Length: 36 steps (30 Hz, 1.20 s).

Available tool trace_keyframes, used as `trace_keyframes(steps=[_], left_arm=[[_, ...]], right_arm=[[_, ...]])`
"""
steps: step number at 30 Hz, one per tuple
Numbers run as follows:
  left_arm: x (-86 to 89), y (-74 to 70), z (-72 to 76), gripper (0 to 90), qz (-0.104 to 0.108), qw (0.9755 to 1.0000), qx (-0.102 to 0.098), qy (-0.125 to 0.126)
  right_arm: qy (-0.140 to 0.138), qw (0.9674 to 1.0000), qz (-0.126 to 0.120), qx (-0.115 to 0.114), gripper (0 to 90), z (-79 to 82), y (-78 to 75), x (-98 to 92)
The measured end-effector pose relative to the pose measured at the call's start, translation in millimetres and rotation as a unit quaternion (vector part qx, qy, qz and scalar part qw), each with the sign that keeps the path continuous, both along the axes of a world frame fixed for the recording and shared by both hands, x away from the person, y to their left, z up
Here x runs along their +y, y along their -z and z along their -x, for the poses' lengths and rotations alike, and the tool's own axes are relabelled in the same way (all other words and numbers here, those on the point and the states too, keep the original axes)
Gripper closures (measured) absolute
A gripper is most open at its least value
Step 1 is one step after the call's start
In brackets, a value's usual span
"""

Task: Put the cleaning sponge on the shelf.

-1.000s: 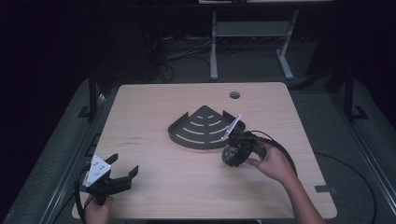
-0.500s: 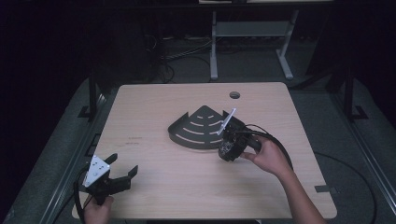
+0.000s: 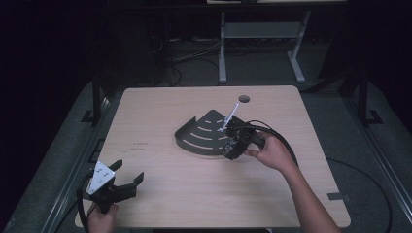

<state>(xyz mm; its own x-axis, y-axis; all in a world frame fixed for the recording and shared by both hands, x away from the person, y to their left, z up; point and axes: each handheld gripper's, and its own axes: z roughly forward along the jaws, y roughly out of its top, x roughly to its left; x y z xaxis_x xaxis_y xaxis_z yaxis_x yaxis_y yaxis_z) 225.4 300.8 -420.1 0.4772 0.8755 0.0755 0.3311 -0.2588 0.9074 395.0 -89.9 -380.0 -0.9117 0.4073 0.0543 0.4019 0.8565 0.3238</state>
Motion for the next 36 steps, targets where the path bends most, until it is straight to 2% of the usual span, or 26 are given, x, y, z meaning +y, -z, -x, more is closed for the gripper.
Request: trace_keyframes(steps=[9,22,28,34,36], left_arm=[[0.1,-0.2,-0.2,13.8,0.001,1.0,0.001,-0.002],[3.2,-1.3,0.2,13.8,0.002,1.0,-0.002,-0.003],[3.0,-1.3,0.3,13.7,0.003,1.0,-0.002,-0.003],[1.4,-1.0,0.1,13.7,0.001,1.0,-0.001,0.0],[1.7,-1.0,0.0,13.7,0.003,1.0,-0.001,-0.001]], right_arm=[[0.001,1.0,0.001,0.004,33.6,-12.4,0.0,7.5],[0.0,1.0,-0.006,-0.004,33.6,-27.0,-16.7,18.8],[0.006,0.9999,-0.012,-0.001,33.6,-32.5,-16.7,21.8],[0.002,1.0,-0.002,0.002,33.6,-40.3,-15.3,34.6],[0.0,1.0,-0.006,0.004,33.6,-44.9,-15.9,40.5]])
